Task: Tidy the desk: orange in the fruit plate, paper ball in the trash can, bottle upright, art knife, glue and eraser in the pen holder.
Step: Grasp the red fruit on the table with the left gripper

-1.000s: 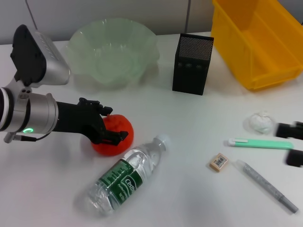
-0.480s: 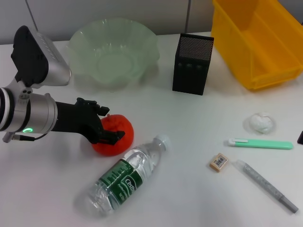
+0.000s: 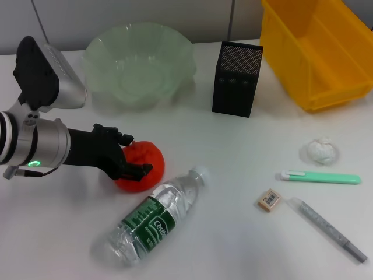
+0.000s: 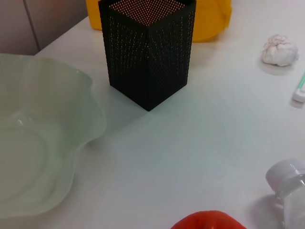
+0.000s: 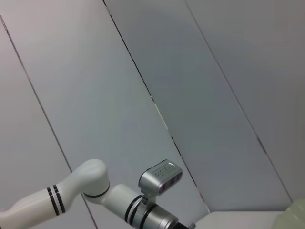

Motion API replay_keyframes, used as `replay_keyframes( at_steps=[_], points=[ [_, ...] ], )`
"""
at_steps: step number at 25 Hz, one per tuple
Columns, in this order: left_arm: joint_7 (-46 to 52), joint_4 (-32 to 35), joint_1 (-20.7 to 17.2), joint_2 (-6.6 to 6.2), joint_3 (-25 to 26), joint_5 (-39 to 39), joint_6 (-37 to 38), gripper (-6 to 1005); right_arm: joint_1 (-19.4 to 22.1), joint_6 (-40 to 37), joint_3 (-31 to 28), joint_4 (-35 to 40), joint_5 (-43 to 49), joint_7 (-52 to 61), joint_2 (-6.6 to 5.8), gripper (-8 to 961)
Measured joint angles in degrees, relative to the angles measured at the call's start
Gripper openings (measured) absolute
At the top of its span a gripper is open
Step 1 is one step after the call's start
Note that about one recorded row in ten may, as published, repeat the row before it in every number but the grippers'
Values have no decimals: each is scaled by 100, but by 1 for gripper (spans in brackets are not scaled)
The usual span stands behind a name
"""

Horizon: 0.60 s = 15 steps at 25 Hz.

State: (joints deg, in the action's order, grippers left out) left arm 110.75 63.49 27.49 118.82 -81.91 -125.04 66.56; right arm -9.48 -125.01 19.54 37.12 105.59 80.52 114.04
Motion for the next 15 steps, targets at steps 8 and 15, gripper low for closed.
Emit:
replay_keyframes(
  at_steps=[8, 15],
  points=[
    [52, -79, 52, 13, -9, 36, -158, 793, -44, 8, 58, -3, 37, -8, 35, 56],
    [136, -78, 70, 16, -65, 41, -250, 617, -44, 12, 59, -3, 46, -11, 51, 59]
  ],
)
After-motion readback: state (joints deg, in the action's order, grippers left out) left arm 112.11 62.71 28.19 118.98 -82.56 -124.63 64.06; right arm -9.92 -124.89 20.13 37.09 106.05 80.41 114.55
